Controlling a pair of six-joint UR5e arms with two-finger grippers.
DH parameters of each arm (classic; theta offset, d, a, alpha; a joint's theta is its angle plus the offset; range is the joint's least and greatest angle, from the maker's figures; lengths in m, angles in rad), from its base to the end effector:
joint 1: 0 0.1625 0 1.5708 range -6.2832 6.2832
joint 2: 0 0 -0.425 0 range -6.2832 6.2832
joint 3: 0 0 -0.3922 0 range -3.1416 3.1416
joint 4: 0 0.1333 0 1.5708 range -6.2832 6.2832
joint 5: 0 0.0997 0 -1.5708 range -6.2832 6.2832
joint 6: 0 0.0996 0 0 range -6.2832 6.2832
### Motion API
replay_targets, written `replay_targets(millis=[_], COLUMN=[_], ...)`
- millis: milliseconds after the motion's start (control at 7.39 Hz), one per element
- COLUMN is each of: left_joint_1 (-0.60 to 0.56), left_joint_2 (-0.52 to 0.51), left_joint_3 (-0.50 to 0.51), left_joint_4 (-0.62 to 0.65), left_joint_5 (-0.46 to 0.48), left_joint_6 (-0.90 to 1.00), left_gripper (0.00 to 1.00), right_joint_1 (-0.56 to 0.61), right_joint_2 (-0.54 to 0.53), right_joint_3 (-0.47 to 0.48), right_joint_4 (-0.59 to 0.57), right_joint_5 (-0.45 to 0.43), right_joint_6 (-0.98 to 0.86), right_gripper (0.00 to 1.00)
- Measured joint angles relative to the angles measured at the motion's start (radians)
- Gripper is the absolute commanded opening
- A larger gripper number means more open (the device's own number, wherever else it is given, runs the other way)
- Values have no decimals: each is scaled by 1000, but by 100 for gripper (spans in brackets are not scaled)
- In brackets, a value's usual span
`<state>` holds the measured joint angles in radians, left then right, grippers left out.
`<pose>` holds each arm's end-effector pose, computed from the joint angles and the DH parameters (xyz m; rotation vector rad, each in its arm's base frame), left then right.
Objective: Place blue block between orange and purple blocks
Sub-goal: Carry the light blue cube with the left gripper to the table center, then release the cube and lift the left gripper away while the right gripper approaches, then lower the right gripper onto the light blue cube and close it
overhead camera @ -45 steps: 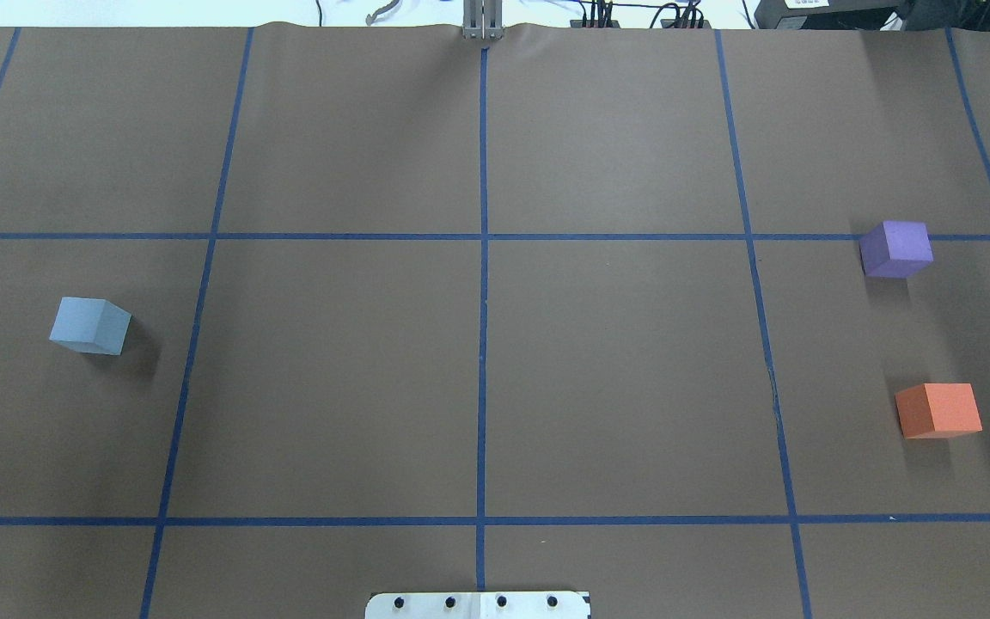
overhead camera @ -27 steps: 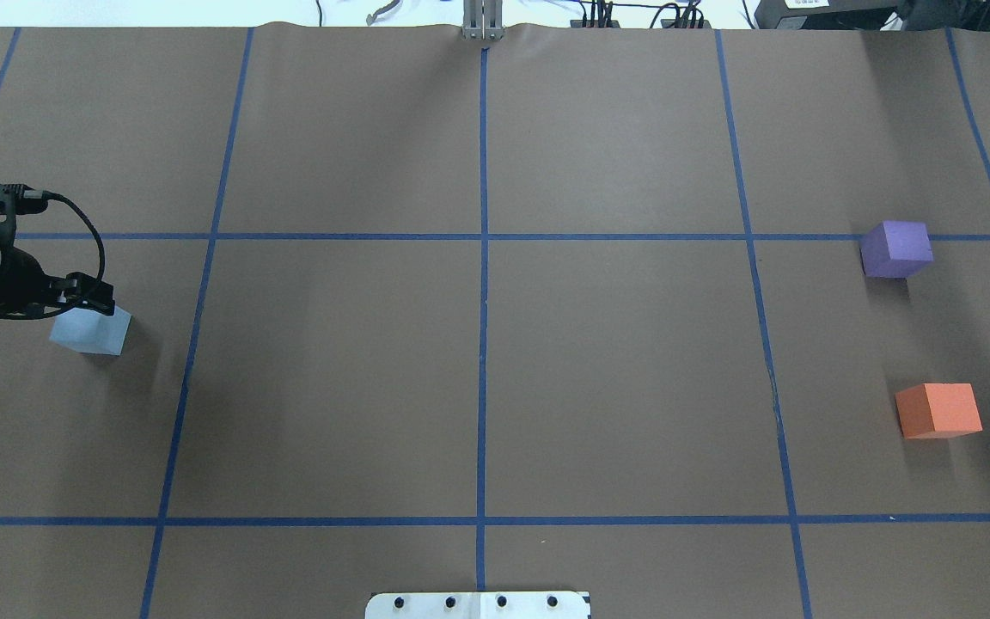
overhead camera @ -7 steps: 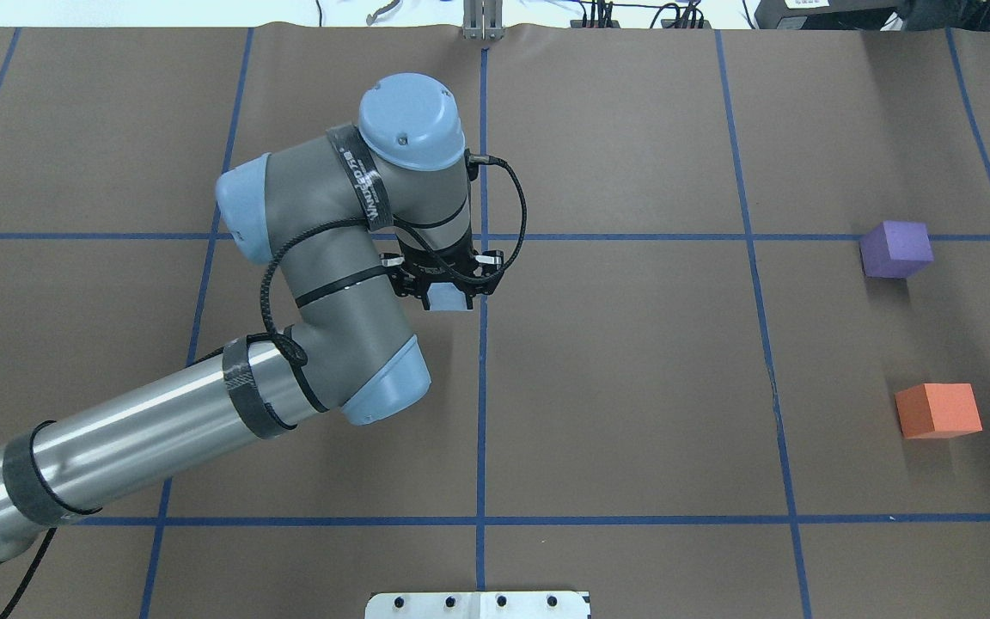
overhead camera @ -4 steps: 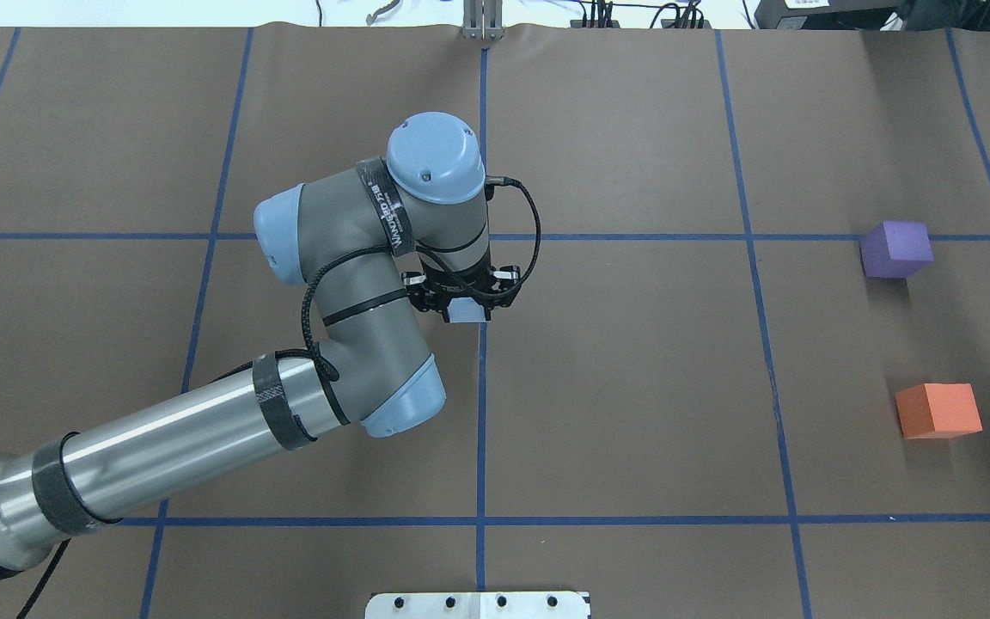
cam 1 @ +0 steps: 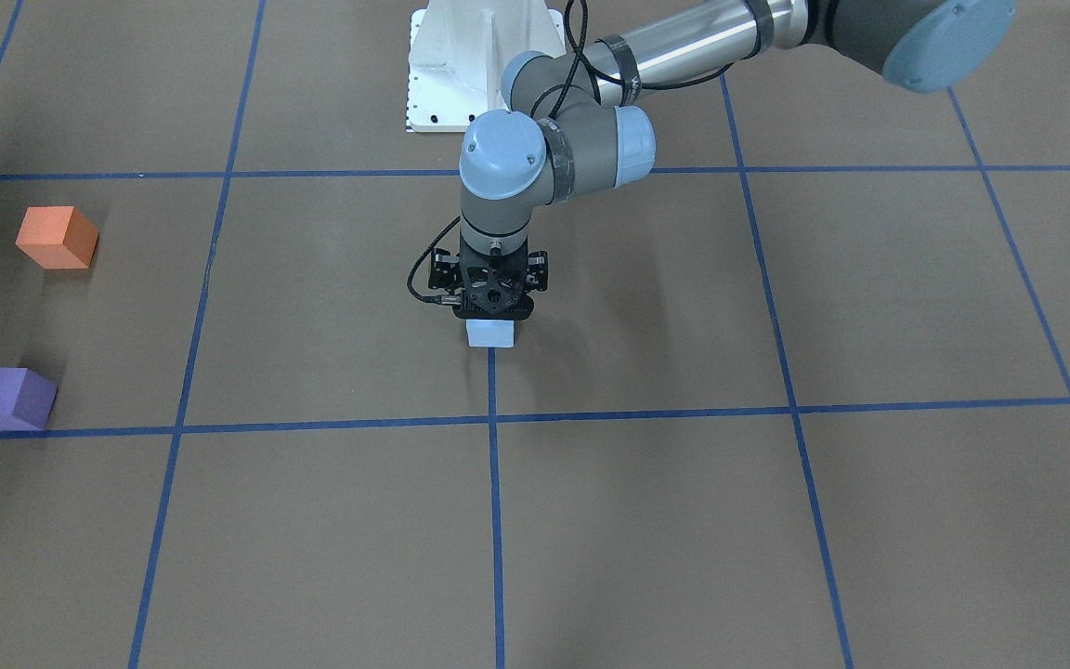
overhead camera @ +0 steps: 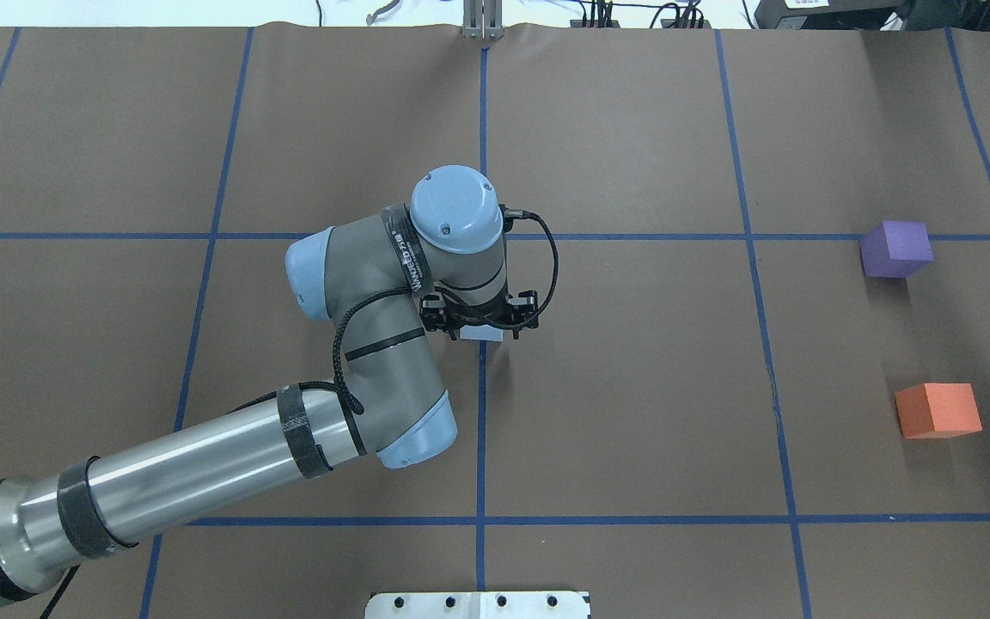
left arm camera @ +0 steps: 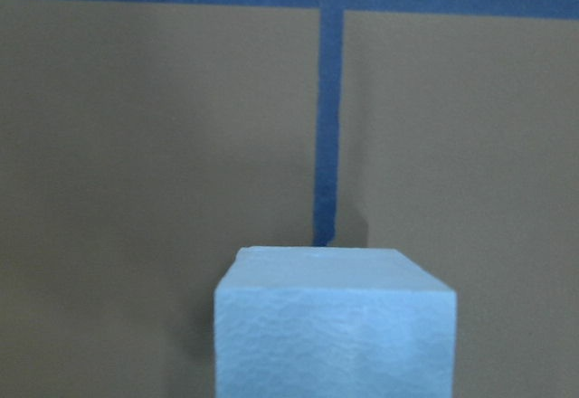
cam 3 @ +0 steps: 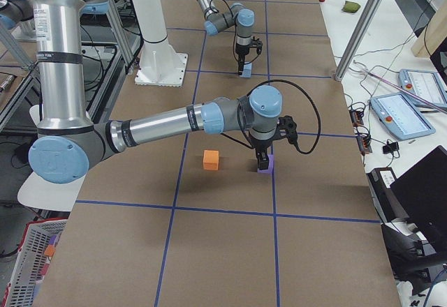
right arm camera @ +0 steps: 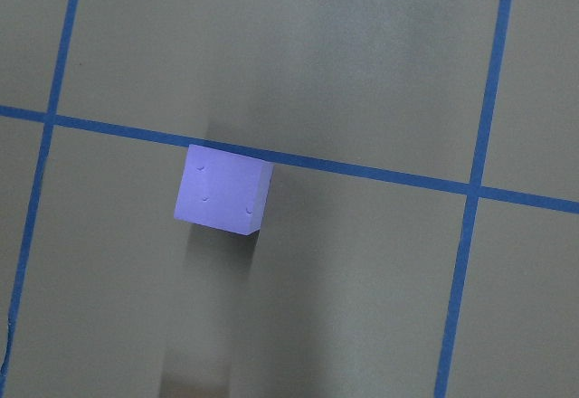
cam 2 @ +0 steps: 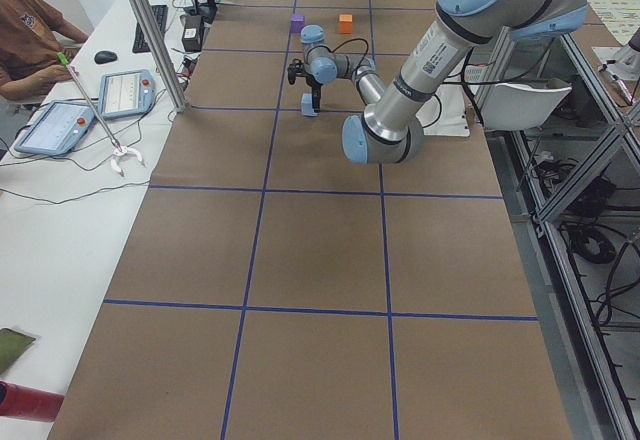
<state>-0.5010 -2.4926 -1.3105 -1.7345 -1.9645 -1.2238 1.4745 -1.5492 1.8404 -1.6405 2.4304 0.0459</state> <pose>0.6413 -0.4596 0.1676 -0.0031 0.8937 0.0188 0.0098 -0.4997 0.5163 0.1464 -0.8690 -0.1423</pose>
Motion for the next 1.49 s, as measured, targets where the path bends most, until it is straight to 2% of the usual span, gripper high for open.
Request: replay_targets(millis=[135, 271, 541, 812, 947, 1083, 1218, 1489], left_joint_1=[-19, -69, -229, -338, -383, -428, -471, -550], left_joint_2=[0, 2, 32, 170, 249, 335, 416, 580], left_joint_3=[-30, -77, -204, -327, -365, -403, -440, -530], left_joint_4=[6, 37, 162, 212, 219, 221, 222, 222], left_joint_5=[-16, -72, -232, -281, -286, -288, -292, -301], left_joint_6=[-1, 0, 13, 101, 172, 254, 332, 468], left_gripper=[100, 100, 100, 100, 100, 100, 100, 100], right_joint_1=[-3, -20, -126, -290, -390, -523, -650, -840], right_joint_2=[21, 45, 118, 318, 457, 589, 692, 839], right_joint_3=[14, 41, 131, 210, 223, 216, 177, 15], right_joint_4=[-4, -8, -21, -156, -262, -338, -369, -359], right_joint_5=[0, 1, -1, -26, -85, -184, -286, -455], right_joint_6=[34, 102, 347, 628, 751, 879, 979, 1087], right_gripper=[100, 100, 100, 100, 100, 100, 100, 100])
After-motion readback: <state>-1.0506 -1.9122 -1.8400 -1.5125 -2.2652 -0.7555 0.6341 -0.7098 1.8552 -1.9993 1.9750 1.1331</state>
